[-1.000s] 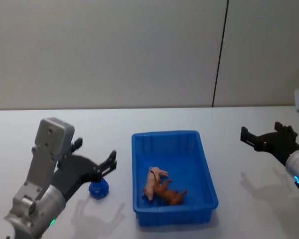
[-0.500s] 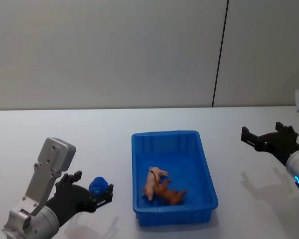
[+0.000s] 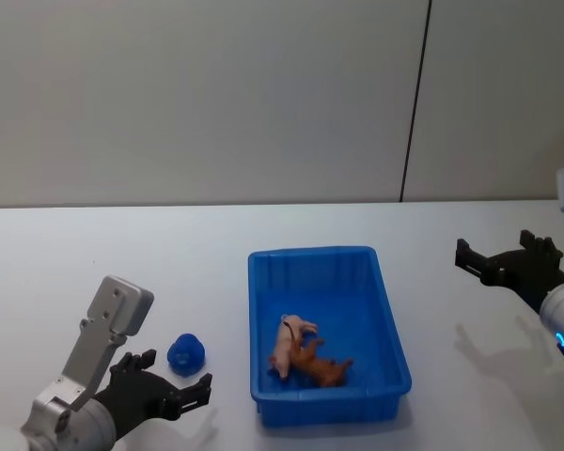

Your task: Pick up the two dolls from the table and place them into the box.

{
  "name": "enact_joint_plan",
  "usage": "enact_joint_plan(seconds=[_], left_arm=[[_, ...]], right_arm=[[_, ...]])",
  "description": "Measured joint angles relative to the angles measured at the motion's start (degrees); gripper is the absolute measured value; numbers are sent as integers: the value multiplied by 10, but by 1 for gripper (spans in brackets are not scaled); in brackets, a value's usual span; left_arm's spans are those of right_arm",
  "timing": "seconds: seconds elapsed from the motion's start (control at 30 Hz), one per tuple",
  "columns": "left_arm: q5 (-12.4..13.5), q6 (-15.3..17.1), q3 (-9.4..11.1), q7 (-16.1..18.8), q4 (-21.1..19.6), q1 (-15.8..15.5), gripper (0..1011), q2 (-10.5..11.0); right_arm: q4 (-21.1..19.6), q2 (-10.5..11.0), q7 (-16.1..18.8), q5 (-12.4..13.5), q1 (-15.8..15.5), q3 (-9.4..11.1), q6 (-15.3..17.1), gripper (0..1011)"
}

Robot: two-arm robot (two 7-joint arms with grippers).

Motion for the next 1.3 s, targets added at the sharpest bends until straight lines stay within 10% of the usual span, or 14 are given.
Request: enact_joint_plan(seconds=[1.3], left_arm=[[55, 24, 6, -43, 139, -101, 1000, -82]], right_arm=[[0, 0, 0, 0, 0, 0, 0, 1001]])
